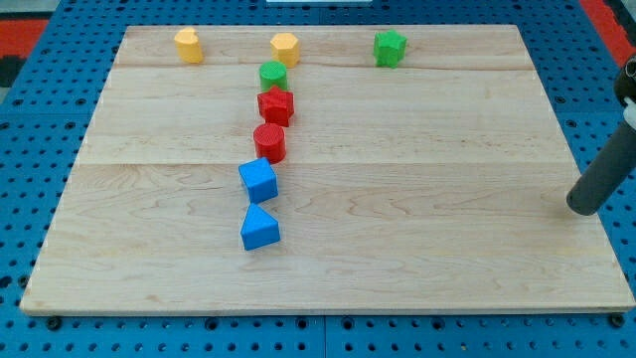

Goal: Move your arm parallel to the right of the red circle

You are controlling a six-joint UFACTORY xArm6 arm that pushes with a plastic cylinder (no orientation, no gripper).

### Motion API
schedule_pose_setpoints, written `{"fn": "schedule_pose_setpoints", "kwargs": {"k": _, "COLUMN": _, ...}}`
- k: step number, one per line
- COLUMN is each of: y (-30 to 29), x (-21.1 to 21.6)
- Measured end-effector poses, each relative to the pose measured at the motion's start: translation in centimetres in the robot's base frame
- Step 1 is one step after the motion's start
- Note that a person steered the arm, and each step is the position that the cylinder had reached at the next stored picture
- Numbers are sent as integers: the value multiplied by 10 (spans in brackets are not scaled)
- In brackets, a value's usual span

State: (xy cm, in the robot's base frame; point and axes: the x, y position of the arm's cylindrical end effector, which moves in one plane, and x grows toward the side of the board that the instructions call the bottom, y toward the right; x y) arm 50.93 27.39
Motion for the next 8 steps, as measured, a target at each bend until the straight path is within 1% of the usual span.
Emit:
{"fn": "schedule_pose_setpoints", "kwargs": {"k": 1, "y": 0, "x": 4}}
{"fn": "schedule_pose_setpoints", "kwargs": {"k": 2, "y": -3, "x": -2}}
{"fn": "schedule_pose_setpoints", "kwargs": {"k": 3, "y": -16, "x": -28}}
{"fn": "schedule_pose_setpoints", "kwargs": {"k": 4, "y": -47, "x": -59}}
{"fn": "schedule_pose_setpoints", "kwargs": {"k": 5, "y": -52, "x": -65}}
{"fn": "schedule_pose_setpoints", "kwargs": {"k": 6, "y": -55, "x": -51}}
{"fn": "schedule_pose_setpoints", "kwargs": {"k": 8, "y": -55, "x": -51}}
